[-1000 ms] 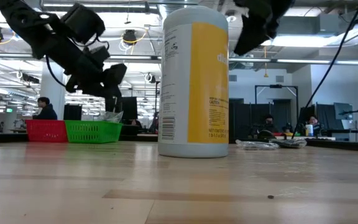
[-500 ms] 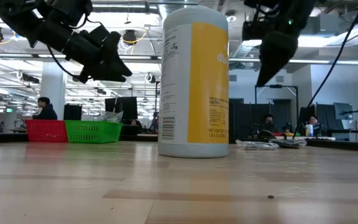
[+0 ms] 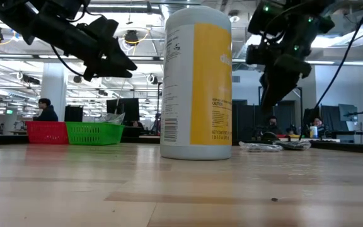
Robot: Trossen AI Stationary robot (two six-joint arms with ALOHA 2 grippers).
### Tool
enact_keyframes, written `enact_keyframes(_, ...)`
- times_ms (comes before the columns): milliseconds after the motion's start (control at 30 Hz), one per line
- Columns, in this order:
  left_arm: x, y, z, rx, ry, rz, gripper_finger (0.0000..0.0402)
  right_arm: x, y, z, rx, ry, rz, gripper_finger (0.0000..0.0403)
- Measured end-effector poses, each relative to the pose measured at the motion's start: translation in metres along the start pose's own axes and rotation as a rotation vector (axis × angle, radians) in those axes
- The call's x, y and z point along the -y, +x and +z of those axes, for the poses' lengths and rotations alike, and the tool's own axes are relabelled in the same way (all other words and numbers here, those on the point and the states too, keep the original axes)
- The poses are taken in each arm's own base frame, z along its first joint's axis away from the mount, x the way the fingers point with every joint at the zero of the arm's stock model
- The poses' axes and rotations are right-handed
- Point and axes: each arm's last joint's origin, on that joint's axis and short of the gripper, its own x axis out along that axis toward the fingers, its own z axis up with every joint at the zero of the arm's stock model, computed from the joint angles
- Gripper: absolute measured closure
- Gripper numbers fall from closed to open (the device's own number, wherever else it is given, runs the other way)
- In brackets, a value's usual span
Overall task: Pick & Place Travel size toiletries
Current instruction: Put the silver nail clipper into the top red basket
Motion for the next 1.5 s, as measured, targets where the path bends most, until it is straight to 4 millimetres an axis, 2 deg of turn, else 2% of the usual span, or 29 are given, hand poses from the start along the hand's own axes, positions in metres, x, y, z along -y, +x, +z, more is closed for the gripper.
enact_keyframes(167,0.005,-0.002,-0.001,-0.001,0.005,-0.029,0.0247,0.007,0.016,-0.002,-0.017,0.002,-0.008,0.0274)
enact_keyframes(333,0.01,-0.004,-0.003,0.0,0.009,-0.056,0.0247,0.013,0.038,-0.006,-0.106,-0.007,-0.013,0.0262)
enact_keyframes(633,0.015,-0.006,-0.004,0.001,0.012,-0.082,0.0247,0.016,0.073,-0.013,-0.213,-0.051,-0.009,0.0218)
enact_keyframes(800,0.015,-0.006,-0.003,0.003,0.011,-0.082,0.0247,0.015,0.077,-0.01,-0.223,-0.074,-0.008,0.0191)
enact_keyframes(967,0.015,-0.006,-0.003,0.004,0.01,-0.083,0.0247,0.015,0.074,-0.003,-0.215,-0.089,-0.007,0.0175)
enact_keyframes(1133,0.015,-0.006,-0.003,0.004,0.01,-0.083,0.0247,0.016,0.071,0.003,-0.185,-0.104,-0.009,0.0175)
enact_keyframes(1500,0.013,-0.006,-0.009,-0.005,0.015,-0.079,0.0247,0.015,0.085,0.001,-0.214,-0.173,0.002,0.018)
